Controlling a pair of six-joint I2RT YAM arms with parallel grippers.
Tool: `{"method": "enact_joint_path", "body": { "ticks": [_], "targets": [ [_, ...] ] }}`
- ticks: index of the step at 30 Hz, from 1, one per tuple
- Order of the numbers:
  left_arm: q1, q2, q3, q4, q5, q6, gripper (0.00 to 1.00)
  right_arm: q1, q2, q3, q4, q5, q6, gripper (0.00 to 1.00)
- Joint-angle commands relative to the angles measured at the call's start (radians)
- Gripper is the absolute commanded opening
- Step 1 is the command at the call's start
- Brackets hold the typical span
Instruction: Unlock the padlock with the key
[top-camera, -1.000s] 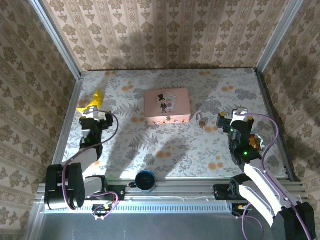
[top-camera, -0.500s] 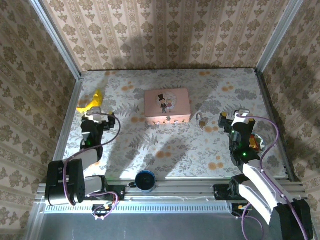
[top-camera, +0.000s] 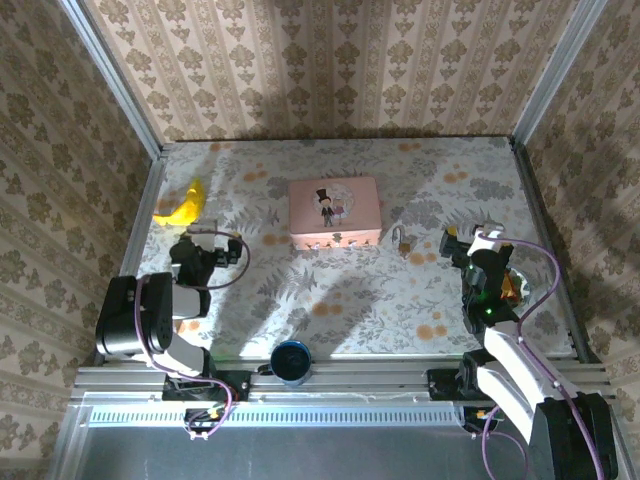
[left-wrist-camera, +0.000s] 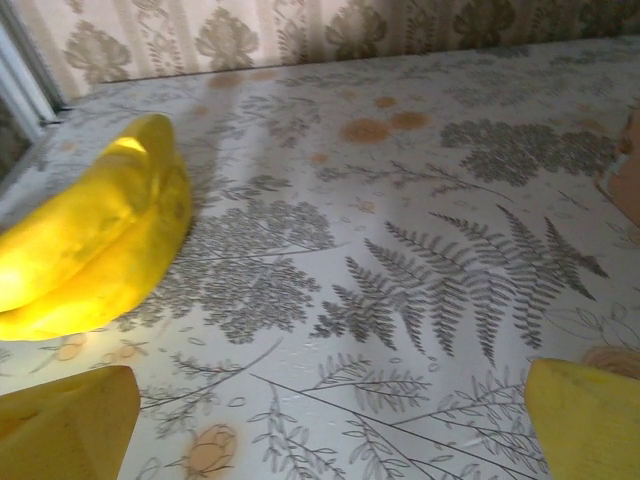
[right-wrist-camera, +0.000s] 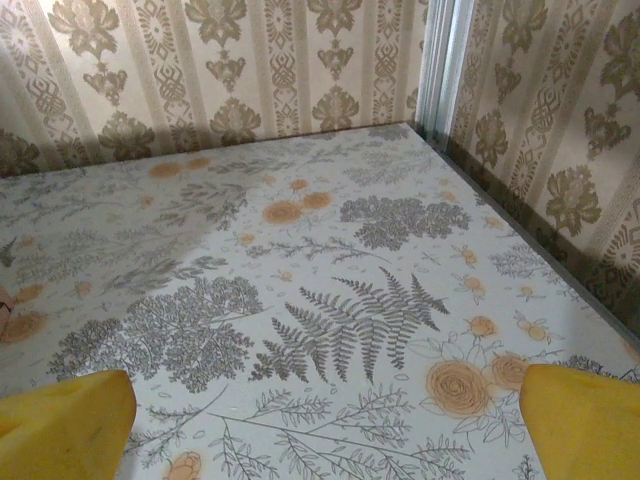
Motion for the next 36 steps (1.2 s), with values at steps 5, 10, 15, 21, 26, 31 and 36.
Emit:
{"method": "enact_joint_path", "body": {
  "ticks": [5,10,15,21,26,31,36],
  "targets": [
    [0.033,0.019,0.115,-0.118,0.022,-0.006,1.00,-0.052,0.048,-0.037,0.166,-0.104,-0.005,1.00],
    [0.015,0.018,0.117,-0.122,-0.068,-0.018,1.00,-0.082,0.143,-0.046,0.289,-0.165,-0.032,1.00],
    [0.012,0.018,0.116,-0.120,-0.074,-0.017,1.00,-0.105,0.294,-0.036,0.441,-0.235,-0.020,1.00],
    [0.009,0.019,0.117,-0.119,-0.075,-0.017,1.00,-0.115,0.380,0.037,0.417,-0.315,0.005,1.00],
    [0.009,0.019,0.116,-0.120,-0.077,-0.016,1.00,-0.119,0.375,0.009,0.474,-0.317,0.009,1.00],
    [0.009,0.018,0.116,-0.120,-0.077,-0.016,1.00,-0.118,0.436,-0.018,0.519,-0.360,0.007,1.00],
    [0.008,0.019,0.116,-0.120,-0.077,-0.016,1.00,-0.119,0.487,-0.017,0.582,-0.361,-0.014,1.00]
  ]
}}
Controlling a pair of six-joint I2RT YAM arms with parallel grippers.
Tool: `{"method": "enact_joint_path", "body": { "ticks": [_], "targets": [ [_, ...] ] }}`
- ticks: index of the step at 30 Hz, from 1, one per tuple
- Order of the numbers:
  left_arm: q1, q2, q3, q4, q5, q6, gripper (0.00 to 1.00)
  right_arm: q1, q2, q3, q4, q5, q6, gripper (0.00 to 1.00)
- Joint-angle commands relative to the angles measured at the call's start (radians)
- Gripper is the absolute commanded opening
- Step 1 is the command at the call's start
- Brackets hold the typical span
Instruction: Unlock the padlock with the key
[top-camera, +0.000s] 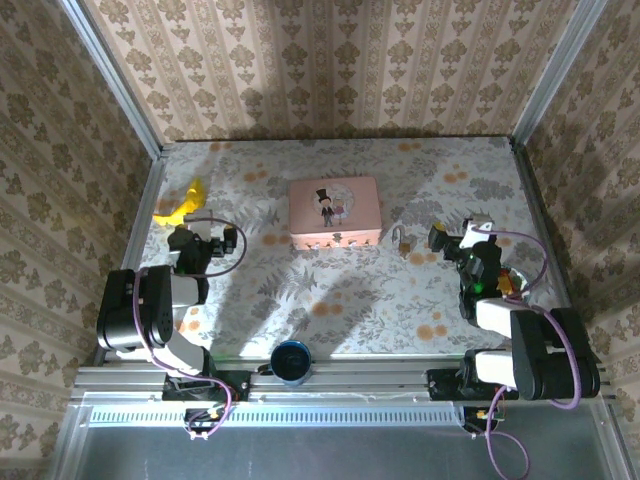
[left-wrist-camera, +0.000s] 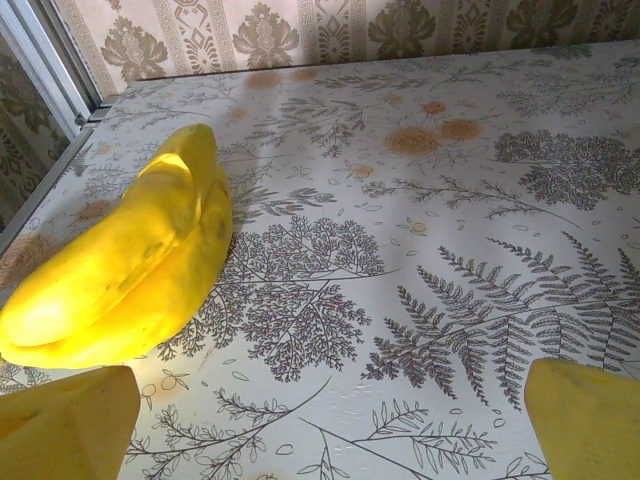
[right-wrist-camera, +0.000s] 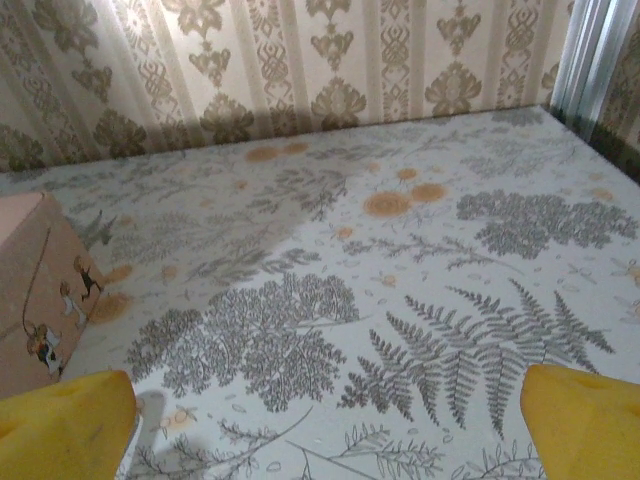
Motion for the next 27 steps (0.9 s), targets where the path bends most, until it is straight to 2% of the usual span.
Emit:
{"method": "enact_joint_path", "body": {
  "ticks": [1,7,9,14,18,22,25,27],
  "targets": [
    [-0.008,-0.002,0.013,-0.019,-0.009,-0.011,1.00,-0.006,0.040,0.005,0.078,-0.024,-0.020,1.00],
    [-0.008,0.000,0.013,-0.019,-0.009,-0.012,1.00,-0.009,0.257,0.054,0.198,-0.051,-0.016,1.00],
    [-0.008,-0.002,0.013,-0.020,-0.009,-0.011,1.00,-0.009,0.230,0.094,0.071,-0.052,-0.018,1.00],
    [-0.008,-0.001,0.013,-0.019,-0.009,-0.011,1.00,0.001,0.242,0.162,-0.040,-0.031,-0.019,1.00],
    [-0.008,-0.002,0.013,-0.019,-0.010,-0.011,1.00,0.024,0.248,0.197,-0.096,-0.100,-0.080,1.00],
    [-0.010,-0.001,0.013,-0.021,-0.010,-0.010,1.00,0.008,0.246,0.174,-0.057,-0.271,-0.124,1.00],
    [-0.010,-0.001,0.013,-0.021,-0.012,-0.009,1.00,0.002,0.247,0.176,-0.059,-0.274,-0.121,1.00],
    [-0.014,-0.001,0.019,-0.028,-0.012,-0.005,1.00,0.006,0.249,0.193,-0.087,-0.154,-0.077,1.00]
  ]
}}
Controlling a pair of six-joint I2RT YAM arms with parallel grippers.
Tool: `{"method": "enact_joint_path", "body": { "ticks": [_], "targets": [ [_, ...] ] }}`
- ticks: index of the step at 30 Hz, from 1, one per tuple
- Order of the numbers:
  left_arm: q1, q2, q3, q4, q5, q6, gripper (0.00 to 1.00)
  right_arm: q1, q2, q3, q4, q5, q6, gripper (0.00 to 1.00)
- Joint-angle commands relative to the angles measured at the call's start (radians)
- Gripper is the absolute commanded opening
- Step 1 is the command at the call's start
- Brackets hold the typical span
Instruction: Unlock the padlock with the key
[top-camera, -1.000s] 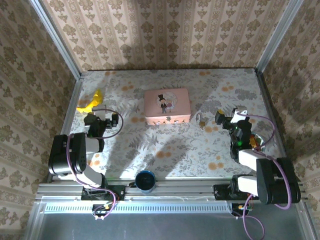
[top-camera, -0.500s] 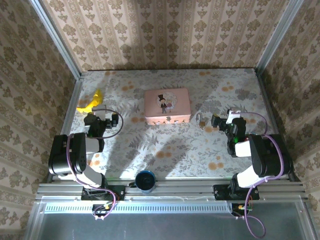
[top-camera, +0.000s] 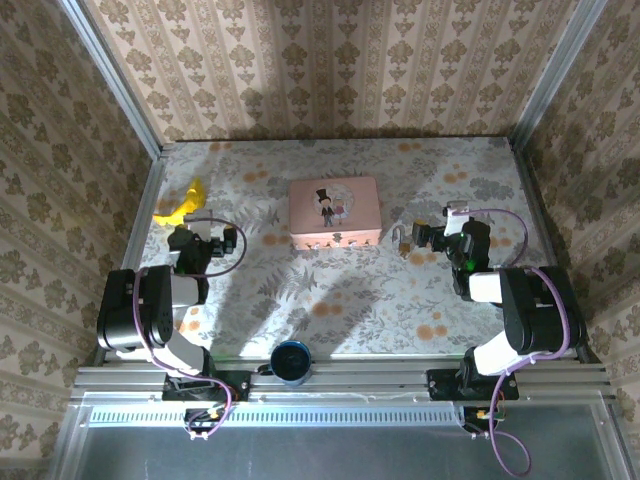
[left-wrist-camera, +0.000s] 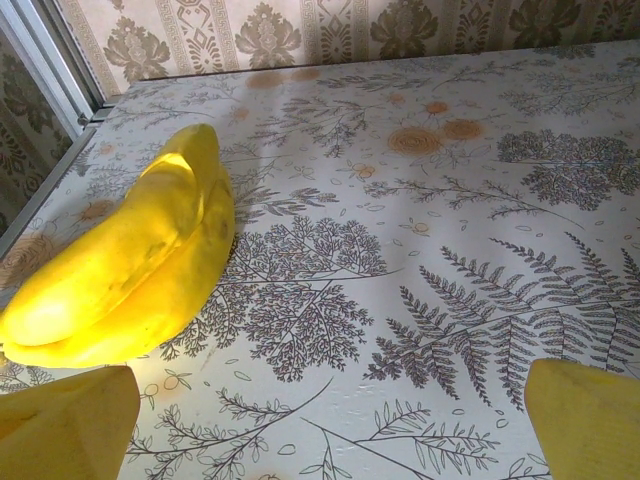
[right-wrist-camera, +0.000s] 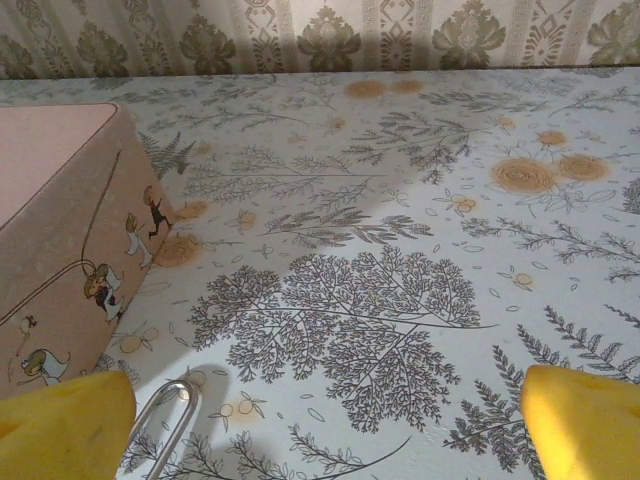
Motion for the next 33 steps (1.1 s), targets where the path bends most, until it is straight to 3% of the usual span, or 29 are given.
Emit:
{"method": "enact_joint_path", "body": {
  "ticks": [1,4,33],
  "targets": [
    [-0.012,-0.002,0.019,-0.031,-0.009,-0.001,1.00,0.004,0.001,0.015,-0.042,0.139,0.030,1.00],
    [-0.014,-0.001,0.020,-0.033,-0.013,-0.001,1.00,0.023,0.002,0.015,-0.044,0.186,0.022,1.00],
    [-0.022,-0.001,0.022,-0.039,-0.023,0.007,1.00,0.027,0.001,0.015,-0.042,0.191,0.021,1.00]
  ]
}}
